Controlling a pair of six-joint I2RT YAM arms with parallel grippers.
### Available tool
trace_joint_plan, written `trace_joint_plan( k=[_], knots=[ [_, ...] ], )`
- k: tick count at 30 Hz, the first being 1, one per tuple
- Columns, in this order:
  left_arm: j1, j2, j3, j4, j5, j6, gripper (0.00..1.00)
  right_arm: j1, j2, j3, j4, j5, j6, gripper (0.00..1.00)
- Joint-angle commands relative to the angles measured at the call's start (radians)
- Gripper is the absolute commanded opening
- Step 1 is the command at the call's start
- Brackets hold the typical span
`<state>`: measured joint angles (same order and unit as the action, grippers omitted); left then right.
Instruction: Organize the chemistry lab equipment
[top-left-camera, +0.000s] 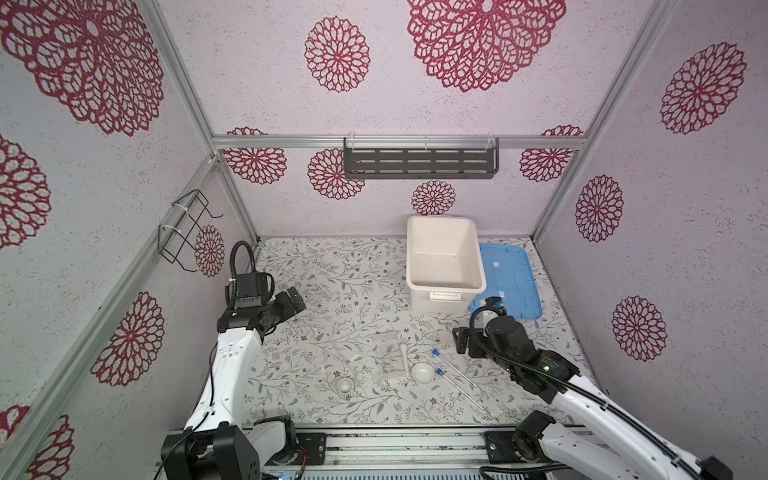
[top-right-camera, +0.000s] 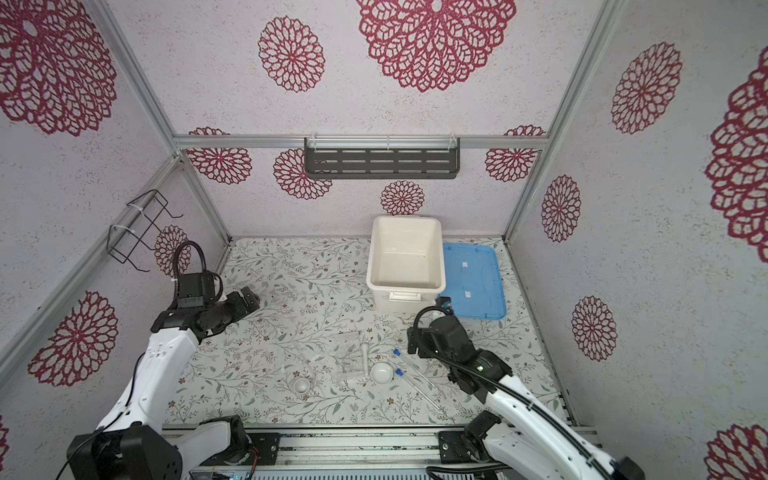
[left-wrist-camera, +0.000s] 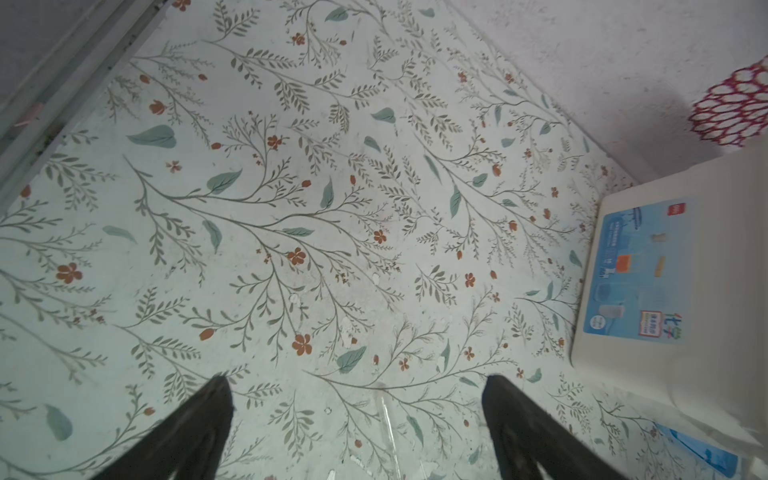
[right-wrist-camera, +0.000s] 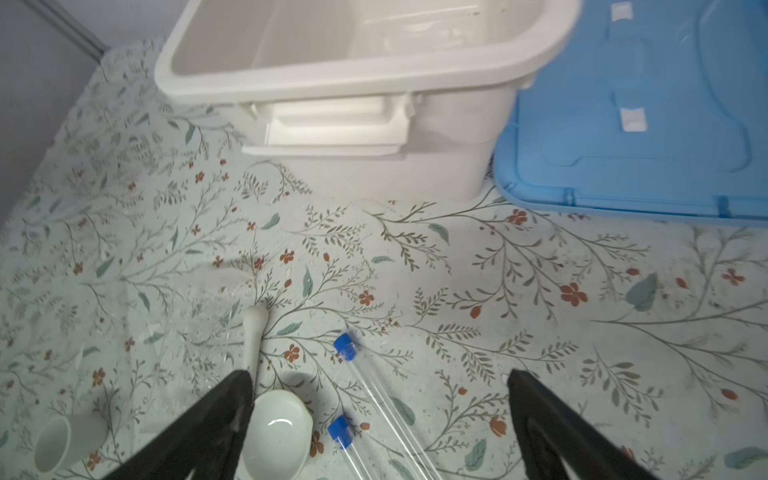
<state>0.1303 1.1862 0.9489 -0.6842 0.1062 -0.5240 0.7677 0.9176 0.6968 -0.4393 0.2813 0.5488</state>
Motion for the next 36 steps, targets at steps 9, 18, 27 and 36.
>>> trace_joint_plan(
  k=[9, 18, 27, 36],
  knots=[
    [-0.008, 0.028, -0.042, -0.018, -0.118, 0.013, 0.97, 0.267, 0.618, 0.481, -0.012, 0.153, 0.073, 0.99],
    [-0.017, 0.011, -0.056, 0.000, -0.087, 0.001, 0.98, 0.266, 0.972, 0.790, -0.150, -0.008, 0.079, 0.99],
    [-0.017, 0.005, -0.053, -0.002, -0.073, 0.001, 0.97, 0.230, 1.087, 0.862, -0.212, -0.105, 0.113, 0.99],
    [-0.015, -0.006, -0.049, -0.012, -0.125, 0.005, 0.97, 0.212, 1.129, 0.905, -0.250, -0.113, 0.112, 0.99]
  ],
)
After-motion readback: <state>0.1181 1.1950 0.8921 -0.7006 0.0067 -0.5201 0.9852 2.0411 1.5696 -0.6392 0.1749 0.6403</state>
